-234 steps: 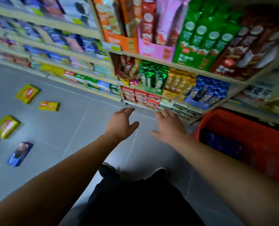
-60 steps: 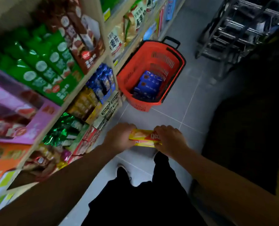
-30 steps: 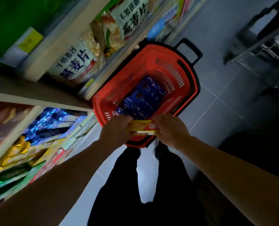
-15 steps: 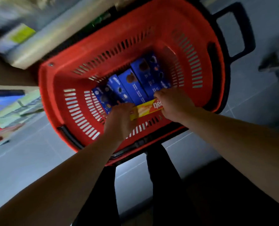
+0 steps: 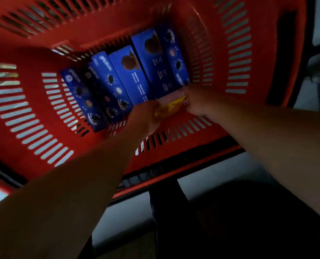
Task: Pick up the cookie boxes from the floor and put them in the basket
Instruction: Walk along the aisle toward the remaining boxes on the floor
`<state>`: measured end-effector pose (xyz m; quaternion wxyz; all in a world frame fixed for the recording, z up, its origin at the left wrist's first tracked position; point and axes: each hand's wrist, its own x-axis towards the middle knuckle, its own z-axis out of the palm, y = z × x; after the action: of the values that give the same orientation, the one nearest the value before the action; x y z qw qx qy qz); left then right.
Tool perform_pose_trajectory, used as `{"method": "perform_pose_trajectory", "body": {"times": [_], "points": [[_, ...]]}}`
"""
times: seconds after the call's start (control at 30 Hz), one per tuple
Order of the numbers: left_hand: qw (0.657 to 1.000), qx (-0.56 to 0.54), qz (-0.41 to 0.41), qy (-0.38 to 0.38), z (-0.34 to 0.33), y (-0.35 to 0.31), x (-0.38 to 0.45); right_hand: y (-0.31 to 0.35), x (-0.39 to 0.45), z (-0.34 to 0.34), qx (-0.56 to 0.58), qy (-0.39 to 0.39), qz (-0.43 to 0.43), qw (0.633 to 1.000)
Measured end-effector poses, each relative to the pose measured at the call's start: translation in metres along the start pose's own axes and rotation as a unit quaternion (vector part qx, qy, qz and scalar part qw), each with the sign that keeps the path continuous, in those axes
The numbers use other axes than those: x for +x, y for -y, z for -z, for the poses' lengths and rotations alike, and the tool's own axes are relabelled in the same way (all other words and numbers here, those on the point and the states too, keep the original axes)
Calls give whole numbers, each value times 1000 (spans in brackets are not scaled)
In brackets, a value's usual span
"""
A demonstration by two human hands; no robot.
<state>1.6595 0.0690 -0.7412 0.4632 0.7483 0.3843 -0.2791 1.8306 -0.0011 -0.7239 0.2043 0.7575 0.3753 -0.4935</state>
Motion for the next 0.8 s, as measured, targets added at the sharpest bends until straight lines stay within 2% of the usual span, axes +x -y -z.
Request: {"method": "perform_pose_trajectory", "body": {"times": [0.13,0.33,0.53,0.7,0.8], "points": [[1000,20,17,7,18,-7,-25,-1,-25,14,33,17,-7,999],[998,26,40,-36,80,-36,-109,20,-126,48,42,-54,24,997],[990,-18,68,-121,141,-63,-264,70,-265,78,-17,-132,123,984],[976,-36,110,-186,159,-57,-394,144,-362,95,-80,-179,208,958],[956,-85,130,-247,158,-41,-455,188,-406,92,-106,-192,253,942]]}}
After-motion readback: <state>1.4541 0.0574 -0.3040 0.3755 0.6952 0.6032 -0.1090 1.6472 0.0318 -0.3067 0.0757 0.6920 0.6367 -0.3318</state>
